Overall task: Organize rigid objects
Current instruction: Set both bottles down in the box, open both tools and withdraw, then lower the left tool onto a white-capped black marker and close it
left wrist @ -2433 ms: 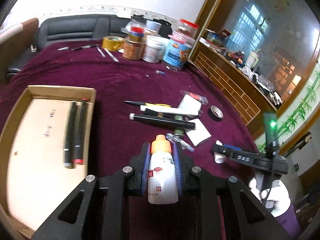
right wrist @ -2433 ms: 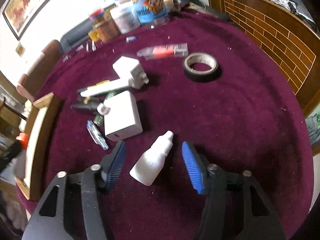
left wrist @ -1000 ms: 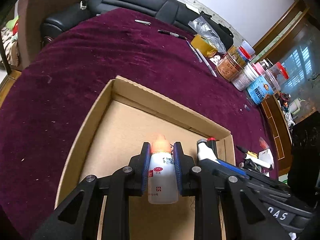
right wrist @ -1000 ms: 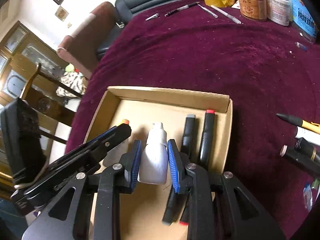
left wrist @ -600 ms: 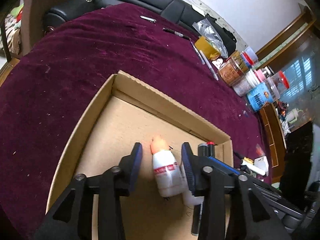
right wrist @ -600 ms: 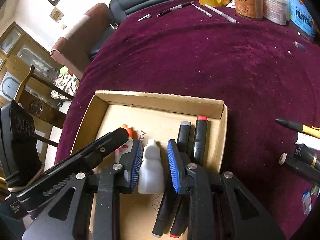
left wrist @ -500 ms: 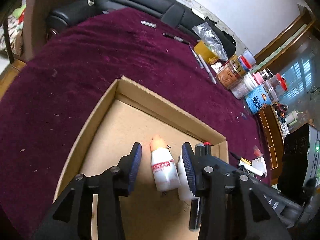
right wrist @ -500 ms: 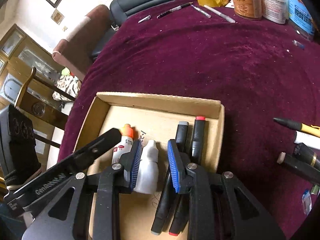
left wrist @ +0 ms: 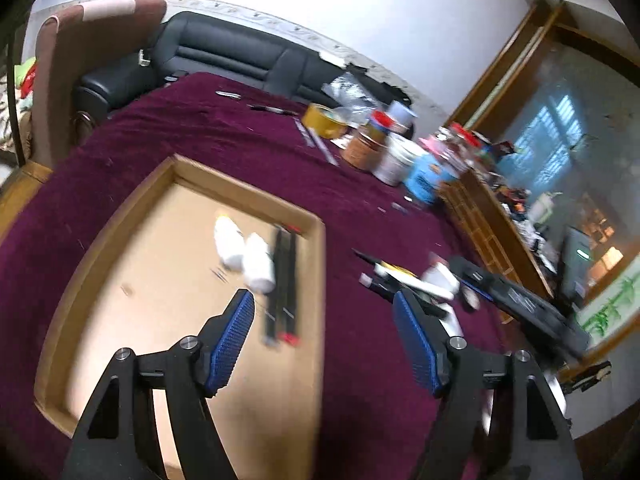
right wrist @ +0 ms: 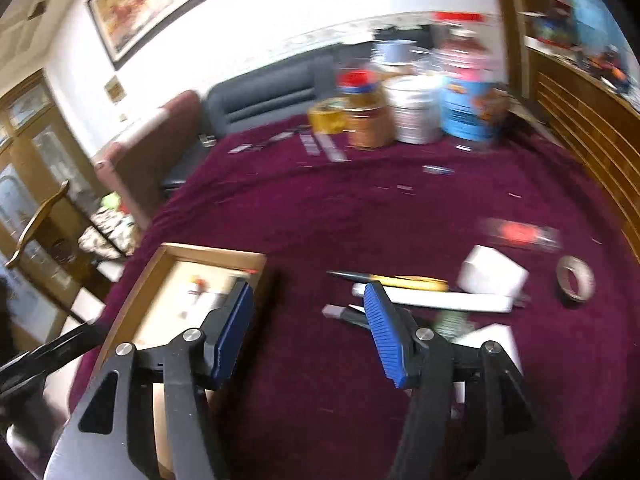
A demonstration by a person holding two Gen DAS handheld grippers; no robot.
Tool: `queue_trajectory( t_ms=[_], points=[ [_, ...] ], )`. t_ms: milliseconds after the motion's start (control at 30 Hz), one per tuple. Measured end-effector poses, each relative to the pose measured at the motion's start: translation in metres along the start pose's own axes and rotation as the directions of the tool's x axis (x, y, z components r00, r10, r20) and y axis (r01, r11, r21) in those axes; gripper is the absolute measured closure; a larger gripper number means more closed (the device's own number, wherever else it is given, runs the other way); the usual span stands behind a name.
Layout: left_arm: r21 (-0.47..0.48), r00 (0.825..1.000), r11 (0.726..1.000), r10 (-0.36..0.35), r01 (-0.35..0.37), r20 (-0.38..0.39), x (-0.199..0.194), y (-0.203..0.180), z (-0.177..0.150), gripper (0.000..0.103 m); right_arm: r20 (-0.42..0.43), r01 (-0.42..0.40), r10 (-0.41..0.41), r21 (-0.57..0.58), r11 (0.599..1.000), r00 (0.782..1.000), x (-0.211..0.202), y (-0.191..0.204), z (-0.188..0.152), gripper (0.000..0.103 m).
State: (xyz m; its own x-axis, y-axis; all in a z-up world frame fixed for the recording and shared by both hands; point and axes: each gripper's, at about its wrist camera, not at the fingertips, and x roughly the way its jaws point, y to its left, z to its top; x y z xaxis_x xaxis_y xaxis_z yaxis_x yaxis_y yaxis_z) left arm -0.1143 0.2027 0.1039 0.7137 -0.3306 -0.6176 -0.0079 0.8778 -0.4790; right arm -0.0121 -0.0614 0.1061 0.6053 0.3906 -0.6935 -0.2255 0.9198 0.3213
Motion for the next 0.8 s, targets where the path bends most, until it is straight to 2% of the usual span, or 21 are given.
queue_trajectory(
  t_ms=[67, 133, 200, 300, 367, 400, 467, 500, 533, 567, 600, 733, 800],
  points=[
    [-0.007, 1.0, 1.0, -0.017, 0.017, -0.019, 0.005, -0.012, -0.021, 0.037, -0.03, 0.024, -0.023, 0.043, 0.999, 0.999, 0.004, -0.031, -0.001, 0.046],
    [0.014, 0.997, 1.0, -0.024, 0.025, -0.075, 0.017, -0.026, -0.036, 0.037, -0.067, 0.022, -0.018, 0.068, 0.997, 0.998, 0.013, -0.047, -0.001, 0.046],
    [0.032, 0.992, 0.999, -0.015, 0.019, -0.122, 0.027, -0.036, -0.044, 0.037, -0.115, -0.001, 0.012, 0.097, 0.995, 0.993, 0.026, -0.061, -0.002, 0.047],
    [0.044, 0.992, 0.999, -0.011, 0.016, -0.124, 0.027, -0.049, -0.048, 0.037, -0.167, -0.073, 0.099, 0.157, 0.985, 0.981, 0.048, -0.071, -0.004, 0.047],
    [0.056, 0.994, 0.998, 0.004, 0.002, -0.108, 0.023, -0.053, -0.046, 0.037, -0.228, -0.12, 0.155, 0.162, 0.98, 0.961, 0.061, -0.067, -0.009, 0.046],
    [0.058, 0.995, 0.998, 0.007, -0.001, -0.103, 0.022, -0.054, -0.046, 0.037, -0.265, -0.157, 0.198, 0.169, 0.973, 0.944, 0.069, -0.061, -0.013, 0.046],
    [0.06, 0.995, 0.998, 0.019, -0.014, -0.094, 0.021, -0.054, -0.045, 0.037, -0.312, -0.256, 0.295, 0.163, 0.953, 0.903, 0.072, -0.045, -0.024, 0.046],
    [0.06, 0.995, 0.998, 0.026, -0.021, -0.092, 0.02, -0.054, -0.045, 0.037, -0.346, -0.33, 0.363, 0.152, 0.931, 0.865, 0.071, -0.034, -0.031, 0.046],
    [0.06, 0.995, 0.998, 0.033, -0.027, -0.094, 0.021, -0.053, -0.045, 0.037, -0.362, -0.37, 0.396, 0.143, 0.918, 0.844, 0.069, -0.027, -0.035, 0.046],
    [0.063, 0.994, 0.998, 0.038, -0.031, -0.1, 0.023, -0.053, -0.045, 0.037, -0.362, -0.398, 0.411, 0.112, 0.91, 0.837, 0.061, -0.02, -0.039, 0.046],
    [0.069, 0.994, 0.997, 0.044, -0.037, -0.104, 0.026, -0.053, -0.045, 0.037, -0.344, -0.394, 0.397, 0.082, 0.915, 0.851, 0.054, -0.018, -0.04, 0.046],
    [0.107, 0.987, 0.993, 0.058, -0.042, -0.148, 0.042, -0.064, -0.051, 0.037, -0.177, -0.266, 0.264, 0.017, 0.964, 0.948, 0.02, -0.039, -0.035, 0.046],
    [0.136, 0.981, 0.99, 0.06, -0.035, -0.183, 0.054, -0.076, -0.054, 0.037, -0.094, -0.195, 0.196, 0.024, 0.981, 0.976, 0.009, -0.056, -0.032, 0.046]
  ],
)
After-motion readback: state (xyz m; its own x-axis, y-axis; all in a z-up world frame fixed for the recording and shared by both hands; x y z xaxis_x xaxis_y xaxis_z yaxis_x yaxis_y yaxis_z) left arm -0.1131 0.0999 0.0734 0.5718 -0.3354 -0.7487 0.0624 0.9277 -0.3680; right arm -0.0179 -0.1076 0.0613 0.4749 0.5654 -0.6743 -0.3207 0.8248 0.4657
